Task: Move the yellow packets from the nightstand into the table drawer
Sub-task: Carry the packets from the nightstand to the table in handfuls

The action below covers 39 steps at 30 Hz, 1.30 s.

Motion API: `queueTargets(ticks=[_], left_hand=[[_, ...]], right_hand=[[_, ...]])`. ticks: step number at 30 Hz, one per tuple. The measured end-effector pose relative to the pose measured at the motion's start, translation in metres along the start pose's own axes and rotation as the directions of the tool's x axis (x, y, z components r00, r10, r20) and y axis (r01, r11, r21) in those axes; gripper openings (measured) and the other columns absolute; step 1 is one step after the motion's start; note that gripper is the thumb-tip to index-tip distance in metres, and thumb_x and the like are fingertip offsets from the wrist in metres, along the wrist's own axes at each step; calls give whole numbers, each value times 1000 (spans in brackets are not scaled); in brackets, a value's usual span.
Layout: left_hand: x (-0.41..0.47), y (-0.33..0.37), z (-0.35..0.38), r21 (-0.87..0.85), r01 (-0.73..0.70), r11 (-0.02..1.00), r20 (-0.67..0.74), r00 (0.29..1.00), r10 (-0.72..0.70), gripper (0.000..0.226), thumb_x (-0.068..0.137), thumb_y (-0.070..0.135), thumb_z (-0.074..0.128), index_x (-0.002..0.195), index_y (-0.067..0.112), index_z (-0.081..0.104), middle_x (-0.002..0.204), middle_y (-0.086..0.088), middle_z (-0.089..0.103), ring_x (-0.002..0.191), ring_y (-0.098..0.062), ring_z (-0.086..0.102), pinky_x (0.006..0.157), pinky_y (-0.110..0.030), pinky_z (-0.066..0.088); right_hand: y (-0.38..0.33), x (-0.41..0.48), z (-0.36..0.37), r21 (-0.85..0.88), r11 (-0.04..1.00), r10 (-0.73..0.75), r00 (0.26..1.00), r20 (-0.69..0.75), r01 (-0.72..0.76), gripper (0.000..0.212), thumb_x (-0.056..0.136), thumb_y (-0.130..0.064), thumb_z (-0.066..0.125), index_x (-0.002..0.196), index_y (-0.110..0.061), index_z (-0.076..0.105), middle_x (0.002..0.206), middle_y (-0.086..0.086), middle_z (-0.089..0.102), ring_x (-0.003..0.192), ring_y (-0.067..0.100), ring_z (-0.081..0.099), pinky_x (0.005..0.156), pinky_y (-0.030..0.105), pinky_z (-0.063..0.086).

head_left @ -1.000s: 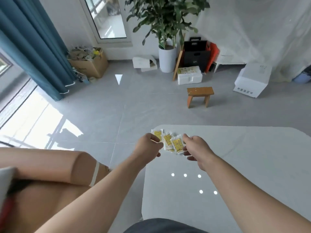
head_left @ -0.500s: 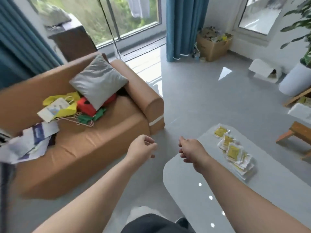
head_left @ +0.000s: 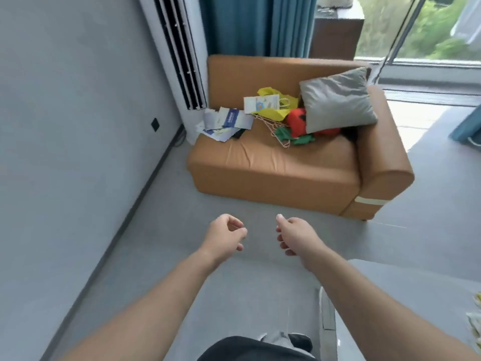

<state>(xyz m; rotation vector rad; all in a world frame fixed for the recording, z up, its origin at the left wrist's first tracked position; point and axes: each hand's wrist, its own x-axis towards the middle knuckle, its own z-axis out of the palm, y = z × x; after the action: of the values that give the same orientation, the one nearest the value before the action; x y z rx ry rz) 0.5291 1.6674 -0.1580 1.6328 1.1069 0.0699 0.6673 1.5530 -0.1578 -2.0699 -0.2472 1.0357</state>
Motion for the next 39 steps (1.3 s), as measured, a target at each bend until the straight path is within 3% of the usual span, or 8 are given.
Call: queueTargets(ticks=[4,8,13,17,22,28,39], left_hand=[[-73,-94,-90,-114,97,989,-198,973,-118,7,91,16,64,96,15,59,98,-8,71,59,-14,66,52,-21,44],[-145,-161,-145,-218,179,959,-308,920,-242,10,89,14,66,98,14,60,93,-7,71,61,-16,67,55,-22,45],[-266,-257,-211,-394,226,891,-492,767,-412,12,90,19,64,101,15,60,92,-2,72,63,-14,69,58,-23,45],[-343,-312,-231,-554,199,809,-582,602,-547,12,88,20,66,99,17,61,91,-1,73,63,-14,71,62,-27,49],[-407,-359,-234,-723,124,680,-582,420,-696,13,88,18,66,100,16,61,94,-4,73,60,-13,69,64,-29,48],[-437,-413,-254,-838,68,541,-505,277,-817,12,87,17,60,99,16,62,98,-5,72,56,-12,66,67,-31,49],[-419,-501,-374,-891,194,410,-382,168,-909,12,87,17,63,99,15,63,101,-3,69,60,-15,68,65,-31,52]], right_hand=[[-15,-57,117,-173,983,-28,979,204,64,35,106,-41,40,91,-13,56,74,2,54,62,19,50,59,27,40],[-16,-103,201,-261,955,-46,939,341,142,34,105,-39,42,90,-12,57,78,4,54,63,19,50,59,28,40],[-16,-195,332,-395,866,-29,819,573,307,29,102,-34,44,87,-13,57,76,3,53,68,20,49,60,28,39],[-6,-256,412,-436,767,-5,685,729,470,27,103,-35,44,90,-13,55,76,3,52,69,21,47,60,29,38],[14,-311,488,-444,629,50,537,842,638,30,102,-36,44,89,-11,57,77,4,55,66,20,51,64,31,42],[31,-345,575,-437,552,152,429,890,710,32,100,-36,44,91,-9,58,78,6,57,67,21,54,64,32,44],[14,-339,728,-475,487,287,379,880,733,32,99,-37,43,89,-10,55,77,9,57,69,27,51,68,34,43]])
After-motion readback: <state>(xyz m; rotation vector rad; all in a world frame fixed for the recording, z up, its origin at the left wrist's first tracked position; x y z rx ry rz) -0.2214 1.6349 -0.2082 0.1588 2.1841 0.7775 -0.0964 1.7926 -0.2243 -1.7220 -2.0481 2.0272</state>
